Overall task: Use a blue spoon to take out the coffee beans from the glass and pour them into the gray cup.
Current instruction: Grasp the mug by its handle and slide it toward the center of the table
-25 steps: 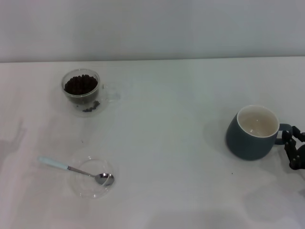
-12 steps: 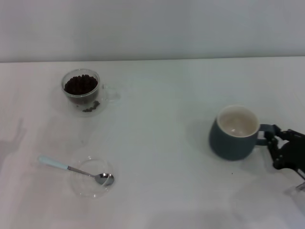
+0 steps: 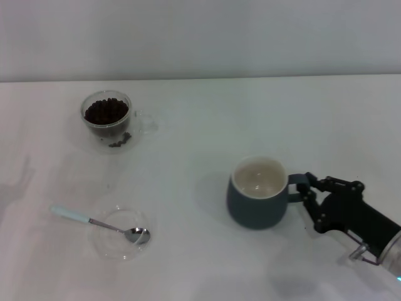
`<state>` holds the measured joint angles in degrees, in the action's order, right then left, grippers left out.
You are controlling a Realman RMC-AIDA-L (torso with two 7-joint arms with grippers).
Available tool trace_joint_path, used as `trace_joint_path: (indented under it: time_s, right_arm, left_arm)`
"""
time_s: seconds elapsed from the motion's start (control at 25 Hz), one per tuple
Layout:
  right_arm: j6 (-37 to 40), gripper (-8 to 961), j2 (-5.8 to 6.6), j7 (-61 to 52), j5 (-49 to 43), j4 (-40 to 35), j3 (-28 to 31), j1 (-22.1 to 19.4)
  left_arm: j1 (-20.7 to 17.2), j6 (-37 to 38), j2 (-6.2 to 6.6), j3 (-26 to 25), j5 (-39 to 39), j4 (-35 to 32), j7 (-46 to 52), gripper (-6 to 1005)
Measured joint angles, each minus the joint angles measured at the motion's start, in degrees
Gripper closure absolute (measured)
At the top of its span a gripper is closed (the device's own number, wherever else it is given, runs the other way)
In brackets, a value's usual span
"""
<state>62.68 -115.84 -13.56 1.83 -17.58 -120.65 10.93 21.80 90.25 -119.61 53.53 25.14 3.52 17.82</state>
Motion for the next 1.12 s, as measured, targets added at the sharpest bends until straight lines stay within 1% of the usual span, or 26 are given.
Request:
trace_joint_path:
  time_s: [0.36,0.76,0.88,1.12]
  right_arm:
    - [-2.30,787,-0.14,-0.14,0.02,-3.66,-4.72,0.38]
    - [-2.77,788,-0.05,-0.51,0.01,-3.86,-5.06,0.95]
    - [-2.77,765,0.05,-1.55,0.02,-3.44,-4.75,1.11]
    - [-2.94,501,0.18,-1.82,0.05,-3.23,-4.68,1.20]
  left_arm:
    - [0.00,0.01,0.08,0.00,0.00,-0.08,-0.13,111]
    - [-0.23,0.01,0.09,0.00,0.00,-0.18,-0.18,112]
    - [-0.24,0.01,0.09,0.00,0.00,-0.18,-0.18,112]
    - [-0.18,0.01,0.17,0.00,0.00,-0.18,-0.21,112]
